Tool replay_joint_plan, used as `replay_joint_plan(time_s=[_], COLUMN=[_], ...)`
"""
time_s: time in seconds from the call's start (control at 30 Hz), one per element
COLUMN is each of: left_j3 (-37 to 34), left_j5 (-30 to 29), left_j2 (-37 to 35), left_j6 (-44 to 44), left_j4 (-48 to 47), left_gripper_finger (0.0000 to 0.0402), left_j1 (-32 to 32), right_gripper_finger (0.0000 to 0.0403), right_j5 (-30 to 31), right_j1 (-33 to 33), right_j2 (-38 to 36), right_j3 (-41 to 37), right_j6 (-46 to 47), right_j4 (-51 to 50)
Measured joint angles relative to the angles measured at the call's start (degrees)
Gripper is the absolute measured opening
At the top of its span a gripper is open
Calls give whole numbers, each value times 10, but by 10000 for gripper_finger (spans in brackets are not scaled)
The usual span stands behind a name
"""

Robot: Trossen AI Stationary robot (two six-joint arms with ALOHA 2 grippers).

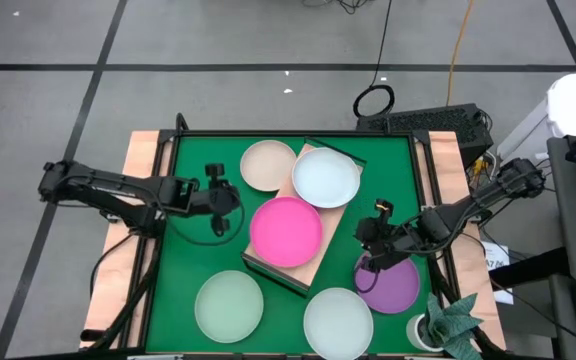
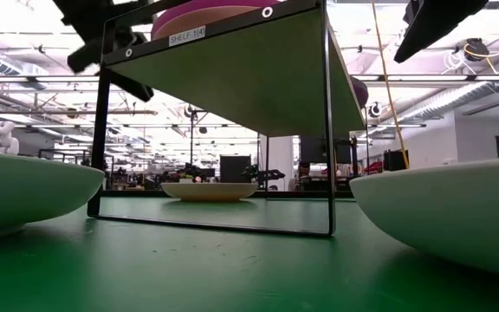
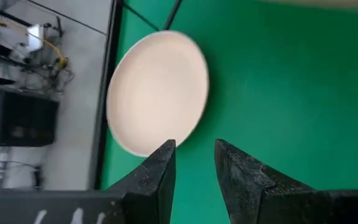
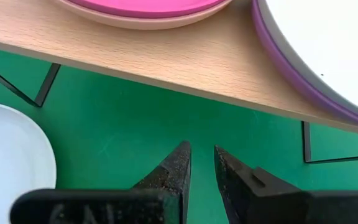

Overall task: Place and stack plates onto a shelf
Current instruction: Stack the light orange plate on top of the pink plate on the shelf

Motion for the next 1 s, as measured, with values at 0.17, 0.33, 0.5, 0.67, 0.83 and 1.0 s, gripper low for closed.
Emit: replay_joint_plan(time_s=[0.17, 0.33, 0.5, 0.67, 0.83, 1.0], left_j3=[-12, -12, -12, -27, -91, -157], left_j5=[-4, -15, -16, -16, -16, -5], left_j2=[0, 0, 0, -1, 0, 0], left_j6=[11, -14, -43, -48, 18, 30], left_j4=[-3, -2, 11, 51, 143, 266], left_gripper_finger=[118, 118, 118, 118, 118, 118], left_j1=[16, 45, 93, 145, 189, 217], right_gripper_finger=[57, 57, 57, 57, 57, 57], right_j5=[0, 0, 0, 0, 0, 1], right_j1=[0, 0, 0, 4, 12, 11], right_j2=[0, 0, 0, 0, 0, 0], right_j3=[0, 0, 0, 0, 0, 0], right_j6=[1, 2, 11, 11, 11, 8], right_j4=[0, 0, 0, 0, 0, -1])
